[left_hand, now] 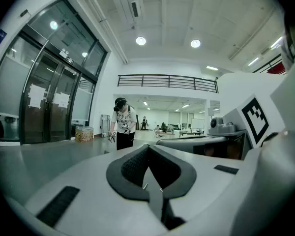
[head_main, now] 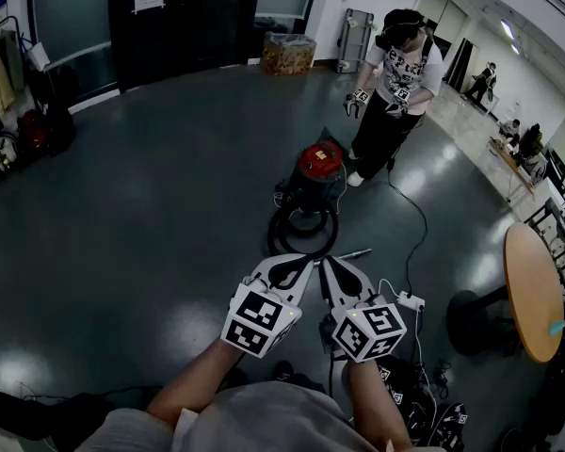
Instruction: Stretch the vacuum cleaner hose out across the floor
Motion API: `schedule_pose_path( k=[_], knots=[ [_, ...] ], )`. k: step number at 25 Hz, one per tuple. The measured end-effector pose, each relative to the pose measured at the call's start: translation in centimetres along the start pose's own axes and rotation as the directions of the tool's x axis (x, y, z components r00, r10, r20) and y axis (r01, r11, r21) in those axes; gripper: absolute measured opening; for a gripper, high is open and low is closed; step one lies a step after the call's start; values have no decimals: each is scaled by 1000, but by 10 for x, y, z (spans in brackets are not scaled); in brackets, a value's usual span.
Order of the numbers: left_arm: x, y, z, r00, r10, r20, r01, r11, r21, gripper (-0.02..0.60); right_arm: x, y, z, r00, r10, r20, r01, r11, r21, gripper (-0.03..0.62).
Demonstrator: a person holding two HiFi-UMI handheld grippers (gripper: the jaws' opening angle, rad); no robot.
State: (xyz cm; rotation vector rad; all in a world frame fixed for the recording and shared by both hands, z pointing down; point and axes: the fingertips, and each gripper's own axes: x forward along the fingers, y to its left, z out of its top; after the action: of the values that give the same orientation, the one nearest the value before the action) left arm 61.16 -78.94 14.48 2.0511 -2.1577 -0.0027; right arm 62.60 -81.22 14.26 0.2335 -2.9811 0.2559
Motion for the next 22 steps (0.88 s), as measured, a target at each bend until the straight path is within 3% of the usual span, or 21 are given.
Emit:
schedule_pose_path(
  k=[17,22],
  knots=[
    [38,-13,4,1000,-14,-20,15,999,48,8,-2,-39,-2,1000,-21,-6,21,1000,11,5],
    [58,-12,1,999,19,-39,-17,999,49,8,0,-65,-4,1000,-22,-11,22,1000,21,5]
  ],
)
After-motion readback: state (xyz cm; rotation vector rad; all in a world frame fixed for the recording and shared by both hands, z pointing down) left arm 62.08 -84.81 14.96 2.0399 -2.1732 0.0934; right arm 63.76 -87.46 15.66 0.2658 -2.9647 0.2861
